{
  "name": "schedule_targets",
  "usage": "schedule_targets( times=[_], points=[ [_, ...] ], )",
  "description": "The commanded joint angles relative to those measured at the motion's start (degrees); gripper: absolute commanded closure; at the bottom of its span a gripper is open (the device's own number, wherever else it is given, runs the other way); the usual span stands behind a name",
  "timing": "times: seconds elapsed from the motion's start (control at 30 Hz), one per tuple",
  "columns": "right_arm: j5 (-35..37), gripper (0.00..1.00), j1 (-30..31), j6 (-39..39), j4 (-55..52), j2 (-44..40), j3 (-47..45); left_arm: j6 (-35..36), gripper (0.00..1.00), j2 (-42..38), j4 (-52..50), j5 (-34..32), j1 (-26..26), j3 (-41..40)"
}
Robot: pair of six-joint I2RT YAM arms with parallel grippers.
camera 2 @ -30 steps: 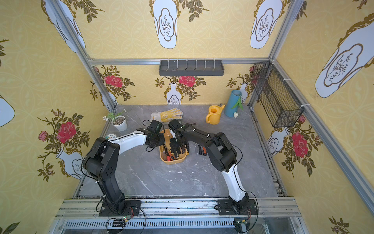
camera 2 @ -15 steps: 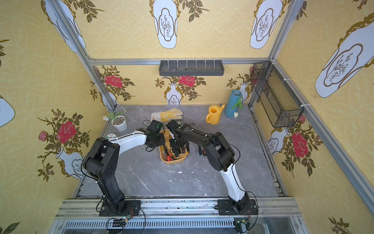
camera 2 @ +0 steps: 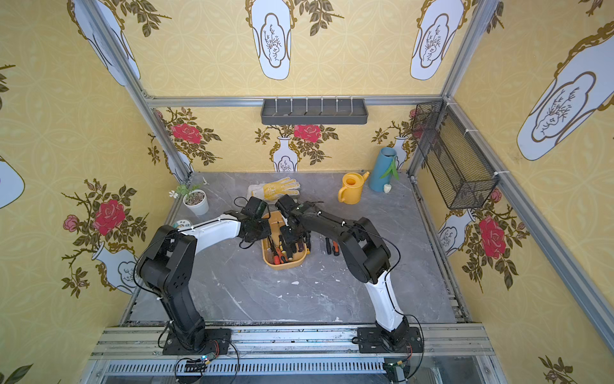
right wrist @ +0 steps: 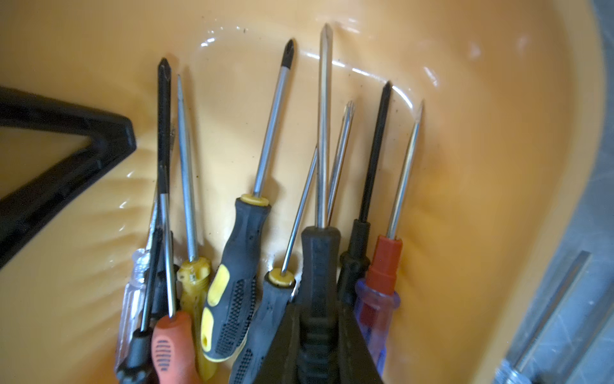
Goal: Take out the screwdriver from the storage box
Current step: Pick up the screwdriver from the storage box, then place the screwdriver at the center of the board.
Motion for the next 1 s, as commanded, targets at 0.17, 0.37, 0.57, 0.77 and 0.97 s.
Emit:
schedule_targets(
  times=[0.17,0.37,0.57,0.77,0.97],
  points=[
    [2.01,1.0,-0.19,1.43,6.42,-6.51,-4.19,0.24,1.0,1.46,-2.79,0.22,0.07,-0.5],
    [5.52,1.0,-1.31,3.47,9.26,-12.48,-8.78,0.28,1.0,1.34,-2.72,0.22,0.07,-0.57],
    [9.45,1.0,-3.46,6.45,9.97,-19.28,-14.76,0.11,1.0,1.12,-2.49,0.31,0.07,-1.2],
    [9.47,1.0,-7.63,10.82,8.29,-21.59,-19.36,0.19,1.0,0.66,-2.19,0.34,0.08,-1.51],
    [6.81,1.0,-8.55,12.66,6.42,-18.37,-20.27,1.39,1.0,-0.23,-2.96,-0.94,0.16,-1.71]
  ],
)
